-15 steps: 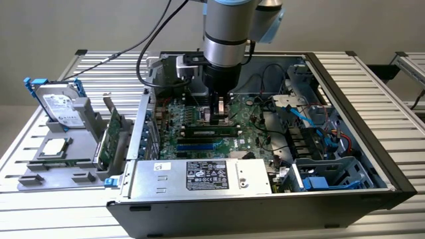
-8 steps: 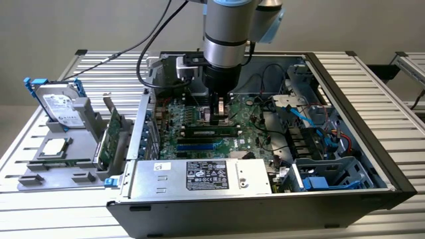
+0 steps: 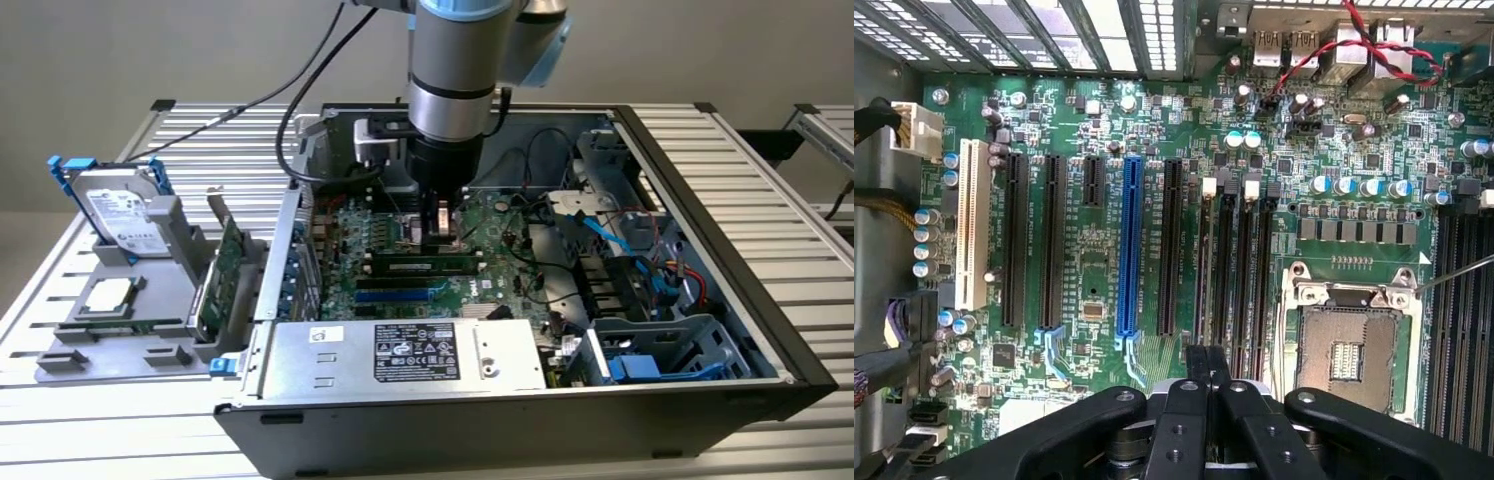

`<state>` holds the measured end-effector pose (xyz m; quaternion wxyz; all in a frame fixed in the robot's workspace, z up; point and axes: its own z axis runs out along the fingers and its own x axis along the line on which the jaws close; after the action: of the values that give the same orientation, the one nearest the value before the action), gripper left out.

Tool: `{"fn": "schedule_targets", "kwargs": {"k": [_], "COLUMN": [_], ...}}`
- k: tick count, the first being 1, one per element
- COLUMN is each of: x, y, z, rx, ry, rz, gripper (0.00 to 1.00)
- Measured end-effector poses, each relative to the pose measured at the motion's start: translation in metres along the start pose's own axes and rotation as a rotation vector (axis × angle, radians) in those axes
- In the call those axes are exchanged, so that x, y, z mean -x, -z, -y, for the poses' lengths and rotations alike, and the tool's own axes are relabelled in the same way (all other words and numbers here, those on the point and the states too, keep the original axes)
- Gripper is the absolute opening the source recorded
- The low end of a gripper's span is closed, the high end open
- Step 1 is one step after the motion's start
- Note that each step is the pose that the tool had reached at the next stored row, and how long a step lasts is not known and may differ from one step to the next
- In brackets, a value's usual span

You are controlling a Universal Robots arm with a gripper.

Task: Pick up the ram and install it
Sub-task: 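Press down the ram until it locks into place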

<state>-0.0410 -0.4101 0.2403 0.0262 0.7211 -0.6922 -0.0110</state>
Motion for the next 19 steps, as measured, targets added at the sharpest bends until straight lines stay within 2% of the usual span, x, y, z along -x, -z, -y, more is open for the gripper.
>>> {"fn": "schedule_targets", "kwargs": {"k": [19], "x": [0.0025], "y": [-0.0061], "z": [-0.0008], "rx": [0.0001], "ry": [0.000], "rz": [-0.0001], "gripper": [0.11]}}
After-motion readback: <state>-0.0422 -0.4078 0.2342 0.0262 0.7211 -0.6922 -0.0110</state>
